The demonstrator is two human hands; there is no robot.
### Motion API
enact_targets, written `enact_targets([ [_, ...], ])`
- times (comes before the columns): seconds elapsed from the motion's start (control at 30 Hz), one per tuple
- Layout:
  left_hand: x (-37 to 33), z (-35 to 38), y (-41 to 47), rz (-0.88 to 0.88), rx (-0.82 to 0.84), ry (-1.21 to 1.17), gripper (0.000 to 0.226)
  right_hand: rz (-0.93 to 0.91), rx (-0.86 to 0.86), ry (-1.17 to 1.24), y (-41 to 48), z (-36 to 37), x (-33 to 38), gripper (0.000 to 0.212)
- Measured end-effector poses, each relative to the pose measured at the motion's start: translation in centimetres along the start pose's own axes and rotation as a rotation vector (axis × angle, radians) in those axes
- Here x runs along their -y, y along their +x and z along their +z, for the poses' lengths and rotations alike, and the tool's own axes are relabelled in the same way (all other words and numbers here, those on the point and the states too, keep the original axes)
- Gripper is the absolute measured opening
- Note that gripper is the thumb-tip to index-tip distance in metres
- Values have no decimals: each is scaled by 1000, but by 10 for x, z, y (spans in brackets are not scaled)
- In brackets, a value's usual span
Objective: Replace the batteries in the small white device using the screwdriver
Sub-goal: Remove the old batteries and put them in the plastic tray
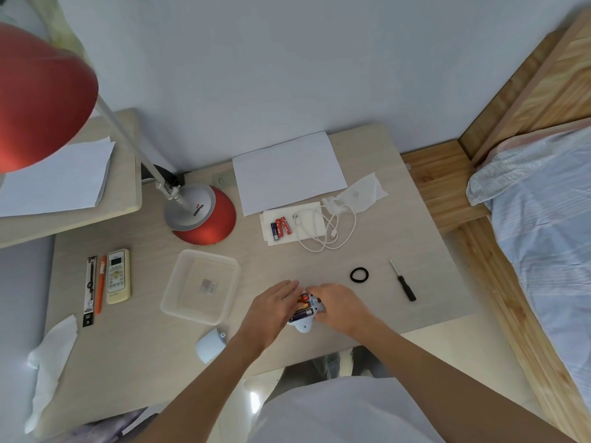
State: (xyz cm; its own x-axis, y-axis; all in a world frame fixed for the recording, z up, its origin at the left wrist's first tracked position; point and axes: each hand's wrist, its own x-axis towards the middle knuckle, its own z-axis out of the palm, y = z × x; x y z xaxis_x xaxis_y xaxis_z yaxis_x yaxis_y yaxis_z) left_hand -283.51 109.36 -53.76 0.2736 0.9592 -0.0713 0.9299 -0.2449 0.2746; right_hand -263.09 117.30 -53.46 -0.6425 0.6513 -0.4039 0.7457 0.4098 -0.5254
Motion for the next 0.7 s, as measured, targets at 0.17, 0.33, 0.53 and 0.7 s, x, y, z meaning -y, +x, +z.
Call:
enact_targets([
  [0.17, -6, 5, 1, 11, -4, 46, 56, 26, 6, 12, 1, 2, 0, 41],
  [0.33, -13, 12, 2, 16, 5, 119, 63, 33, -19, 16, -1, 6, -2, 43],
  [0.53, -16, 19, -1, 42, -42, 144, 68, 13, -20, 11, -4, 7, -4, 42],
  [0.7, -19, 24, -1, 34, -197, 43, 45, 27, -2, 8, -5, 7, -7, 46],
])
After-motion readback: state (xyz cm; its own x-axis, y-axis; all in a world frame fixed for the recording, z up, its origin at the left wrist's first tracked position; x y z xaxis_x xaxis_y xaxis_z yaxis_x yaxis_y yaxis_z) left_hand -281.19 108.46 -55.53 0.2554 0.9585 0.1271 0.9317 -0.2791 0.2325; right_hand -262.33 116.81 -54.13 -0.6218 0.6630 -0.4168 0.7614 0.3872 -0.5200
